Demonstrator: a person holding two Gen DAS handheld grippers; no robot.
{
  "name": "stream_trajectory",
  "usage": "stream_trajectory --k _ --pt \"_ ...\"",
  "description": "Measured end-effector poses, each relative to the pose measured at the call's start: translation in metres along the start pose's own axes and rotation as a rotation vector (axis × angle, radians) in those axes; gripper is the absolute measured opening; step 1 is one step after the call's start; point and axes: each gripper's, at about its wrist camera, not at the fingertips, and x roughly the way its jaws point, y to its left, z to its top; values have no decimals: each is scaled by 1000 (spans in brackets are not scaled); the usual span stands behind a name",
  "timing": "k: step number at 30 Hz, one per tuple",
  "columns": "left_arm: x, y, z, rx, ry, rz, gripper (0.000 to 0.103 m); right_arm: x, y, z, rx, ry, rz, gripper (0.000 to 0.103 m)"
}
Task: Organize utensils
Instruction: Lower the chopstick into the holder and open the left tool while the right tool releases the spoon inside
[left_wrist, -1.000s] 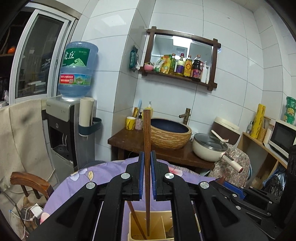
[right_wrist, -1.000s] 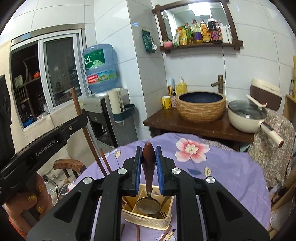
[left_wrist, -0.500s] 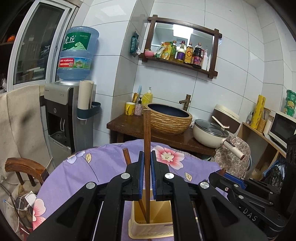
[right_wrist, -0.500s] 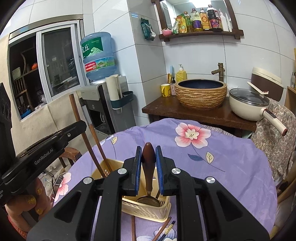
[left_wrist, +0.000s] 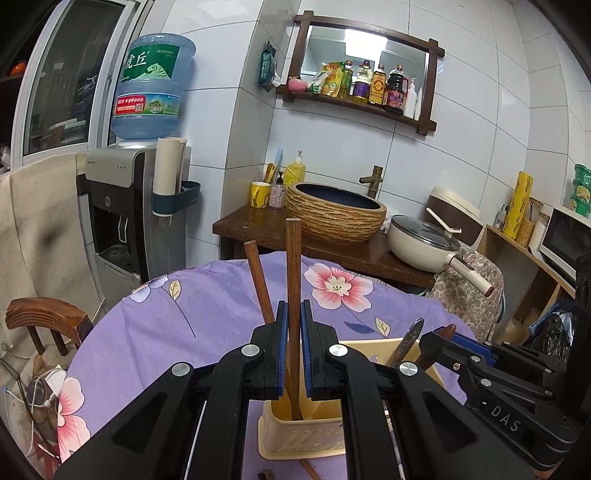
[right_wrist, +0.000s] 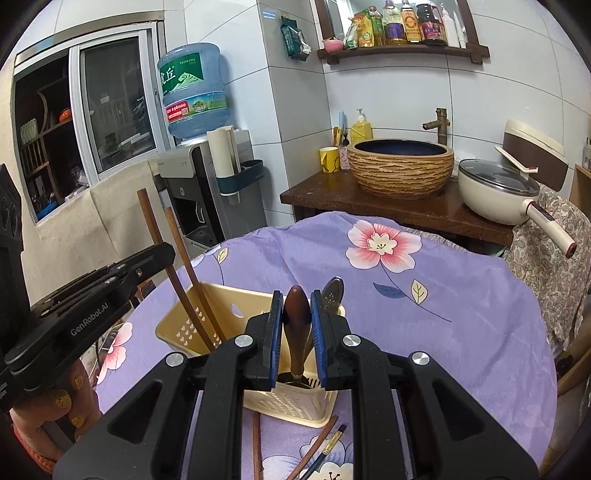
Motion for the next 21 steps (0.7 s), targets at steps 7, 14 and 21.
stream_trajectory --k 7,14,21 --pt "2 0 -7 7 13 -4 7 0 -1 0 3 -1 -1 16" --pt "1 1 -7 7 15 -4 12 -6 1 -1 -22 -27 17 21" --pt "-15 5 -9 -26 -24 -23 51 -17 -4 -4 -13 -70 12 44"
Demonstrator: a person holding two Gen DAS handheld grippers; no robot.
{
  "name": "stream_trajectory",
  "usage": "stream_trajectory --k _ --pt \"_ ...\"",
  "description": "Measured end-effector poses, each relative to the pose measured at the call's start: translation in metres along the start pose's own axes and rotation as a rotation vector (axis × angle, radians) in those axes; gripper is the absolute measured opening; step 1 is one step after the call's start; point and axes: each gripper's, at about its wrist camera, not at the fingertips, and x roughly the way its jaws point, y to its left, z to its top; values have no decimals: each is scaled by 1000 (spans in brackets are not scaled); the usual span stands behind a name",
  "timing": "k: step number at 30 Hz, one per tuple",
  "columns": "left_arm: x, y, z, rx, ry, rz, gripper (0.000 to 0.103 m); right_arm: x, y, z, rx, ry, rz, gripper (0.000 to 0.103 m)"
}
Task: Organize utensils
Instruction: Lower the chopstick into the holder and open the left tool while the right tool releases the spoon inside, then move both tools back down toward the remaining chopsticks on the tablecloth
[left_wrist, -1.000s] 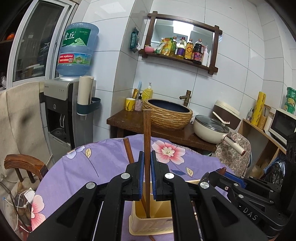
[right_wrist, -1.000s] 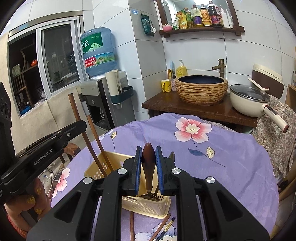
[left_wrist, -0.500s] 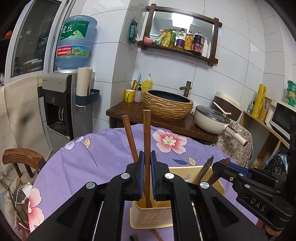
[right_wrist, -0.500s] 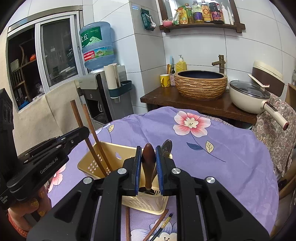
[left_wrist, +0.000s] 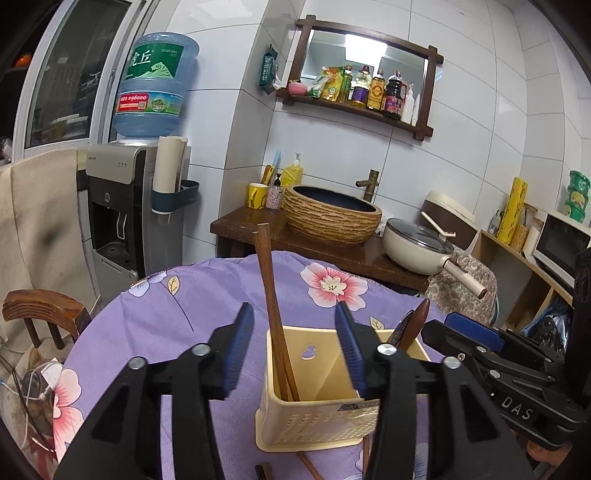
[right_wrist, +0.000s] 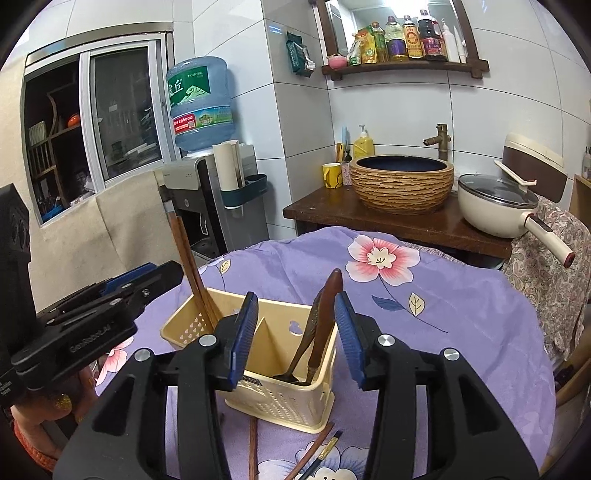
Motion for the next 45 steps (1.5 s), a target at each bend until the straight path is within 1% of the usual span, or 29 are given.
stream_trajectory --k 1,4,5,6,7,9,11,14,19,23,26,27,28,29,31,33,35,40,45 --pt "-3 2 -1 -8 -5 -1 55 -2 -1 0 1 -6 -3 44" --pt "-12 9 -4 -36 -12 -1 63 -11 -5 -3 3 -18 -7 45" --pt "-15 11 -6 -45 -12 2 64 -15 -6 -5 4 -19 -4 48" --pt "-18 15 -8 -56 -9 8 68 -18 -7 -8 7 -20 -3 51" --pt "-22 18 -11 -69 -5 16 73 -22 -9 -11 9 -23 -10 52" --pt "-28 24 -17 -89 4 21 76 -29 -9 -19 3 -15 -17 52" --pt "-33 29 -25 -96 21 36 76 -32 -11 -28 10 7 -8 52" --pt "-36 33 -38 -87 65 56 76 -33 -13 -43 25 65 -16 52" --pt "-37 31 -65 -32 142 74 76 -30 -12 -72 23 142 -2 52" --pt "-30 35 -89 -14 229 81 74 -25 -5 -96 8 202 23 52" --pt "-24 36 -104 10 292 81 66 -20 -1 -109 0 238 40 52" --pt "-22 35 -109 25 319 82 60 -18 0 -112 -1 247 44 52" --pt "-19 35 -115 42 344 79 58 -16 1 -117 0 258 47 52" --pt "-17 35 -119 57 365 76 52 -14 2 -120 2 266 50 52" --pt "-12 37 -126 65 403 66 41 -11 4 -125 4 278 56 52" --pt "-6 39 -130 55 445 54 36 -9 5 -128 4 289 60 52" --pt "0 39 -135 65 480 40 32 -7 7 -131 2 299 64 52" --pt "9 35 -143 99 524 25 23 -4 8 -135 -2 314 66 52" --pt "17 34 -148 93 563 13 21 -1 8 -138 6 327 67 52"
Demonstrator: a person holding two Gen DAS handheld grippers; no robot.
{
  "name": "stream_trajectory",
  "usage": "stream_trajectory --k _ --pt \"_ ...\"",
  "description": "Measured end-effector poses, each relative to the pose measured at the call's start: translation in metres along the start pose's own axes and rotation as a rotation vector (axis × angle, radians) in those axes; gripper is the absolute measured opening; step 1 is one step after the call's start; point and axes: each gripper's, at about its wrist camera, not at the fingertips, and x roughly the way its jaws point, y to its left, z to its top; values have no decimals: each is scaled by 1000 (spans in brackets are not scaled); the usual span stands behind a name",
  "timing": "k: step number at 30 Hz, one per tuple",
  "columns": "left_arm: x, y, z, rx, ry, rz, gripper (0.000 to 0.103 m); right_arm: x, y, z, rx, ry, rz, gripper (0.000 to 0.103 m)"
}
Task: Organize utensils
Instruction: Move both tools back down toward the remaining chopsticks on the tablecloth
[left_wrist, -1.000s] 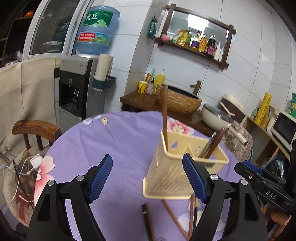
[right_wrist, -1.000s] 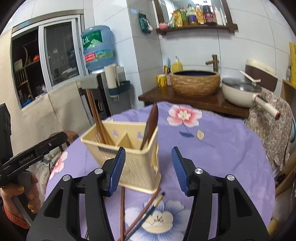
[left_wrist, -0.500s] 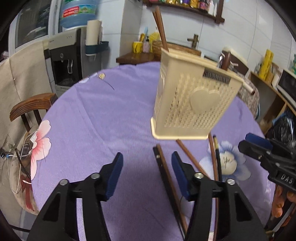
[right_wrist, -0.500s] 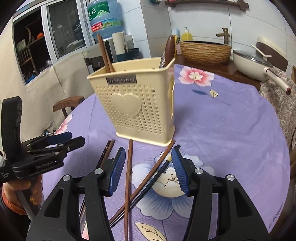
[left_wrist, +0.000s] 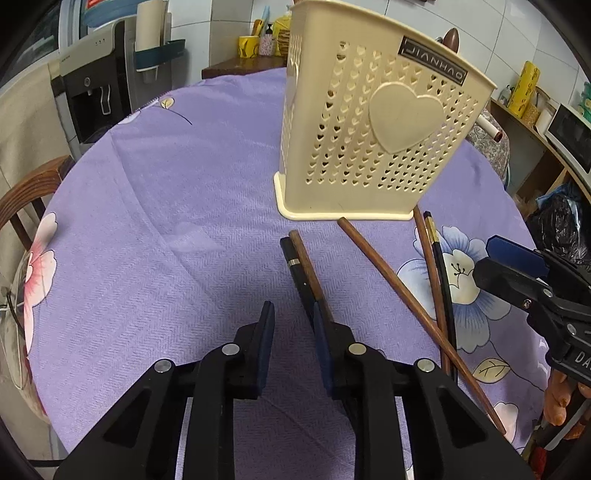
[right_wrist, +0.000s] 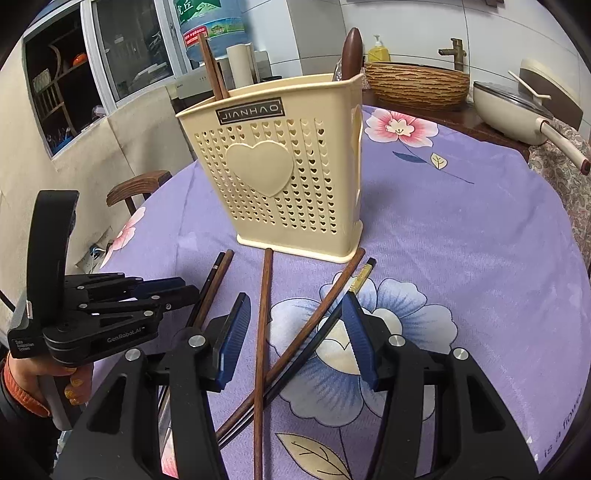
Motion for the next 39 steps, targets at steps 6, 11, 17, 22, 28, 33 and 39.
stream_trajectory --k 6,11,17,22,28,33,39 --pt "2 -4 4 22 16 18 20 3 3 1 -1 9 6 52" --pt "6 -5 14 51 35 70 20 9 11 2 -8 24 15 52" --pt "10 12 15 34 64 88 18 10 10 1 -6 31 12 52" --pt "-4 12 18 -17 13 7 17 14 9 2 2 36 12 52" --pt "4 -7 16 36 37 28 17 15 10 1 1 40 13 52" --pt "6 -2 14 25 55 22 19 13 6 2 2 40 6 52" --pt "17 -5 21 -6 79 -9 20 22 7 4 28 54 12 52"
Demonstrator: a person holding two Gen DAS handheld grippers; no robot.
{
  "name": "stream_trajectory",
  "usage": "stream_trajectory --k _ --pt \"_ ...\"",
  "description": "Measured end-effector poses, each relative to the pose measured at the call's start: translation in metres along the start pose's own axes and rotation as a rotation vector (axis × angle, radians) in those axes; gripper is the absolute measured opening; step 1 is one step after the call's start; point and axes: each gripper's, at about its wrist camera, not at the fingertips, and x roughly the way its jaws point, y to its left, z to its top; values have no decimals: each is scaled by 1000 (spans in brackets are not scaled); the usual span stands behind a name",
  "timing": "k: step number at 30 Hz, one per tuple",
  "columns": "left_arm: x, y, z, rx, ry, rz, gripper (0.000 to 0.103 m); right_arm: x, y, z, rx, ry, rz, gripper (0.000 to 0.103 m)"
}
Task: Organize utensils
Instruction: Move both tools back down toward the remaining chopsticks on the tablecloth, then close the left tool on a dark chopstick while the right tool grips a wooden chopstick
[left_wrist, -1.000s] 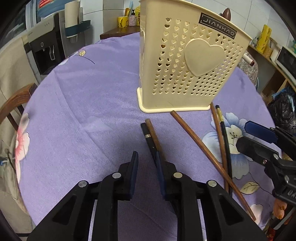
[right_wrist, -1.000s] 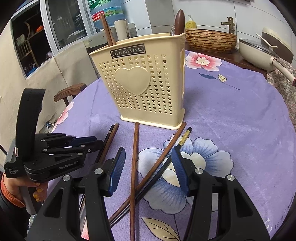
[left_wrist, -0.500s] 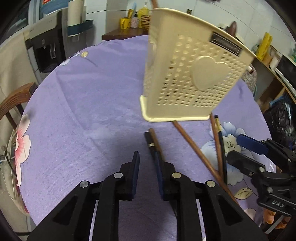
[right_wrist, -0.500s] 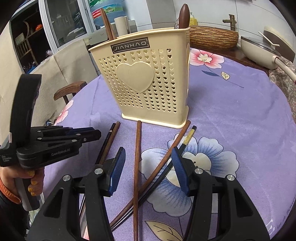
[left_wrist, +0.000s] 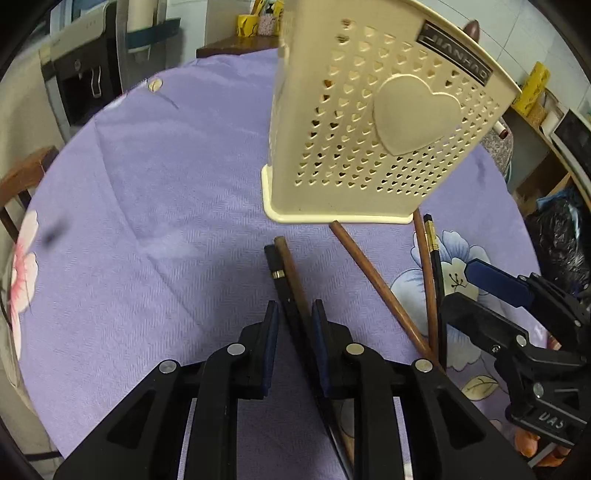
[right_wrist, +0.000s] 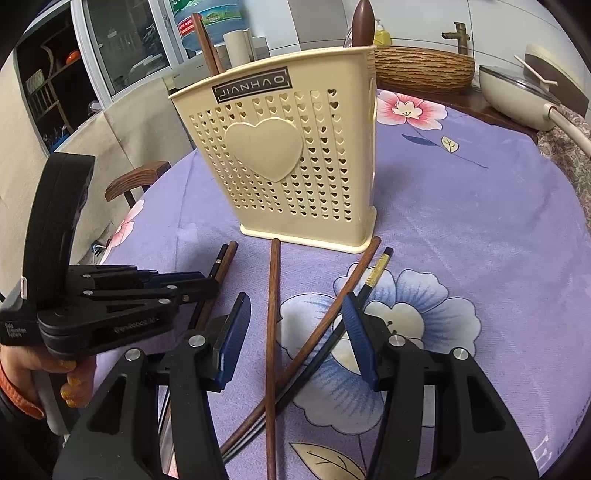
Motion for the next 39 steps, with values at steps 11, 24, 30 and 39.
stream_trajectory --k 11,24,30,39 --pt "-11 15 -6 -48 -20 -26 20 2 -8 -4 7 13 -1 52" --pt "-6 5 -4 8 -18 26 20 10 2 -4 -19 32 -2 52" --pt "-4 22 -2 -16 -6 19 16 22 8 1 -59 70 -20 52" --pt "-4 25 0 -17 5 9 16 51 25 14 -124 100 -58 35"
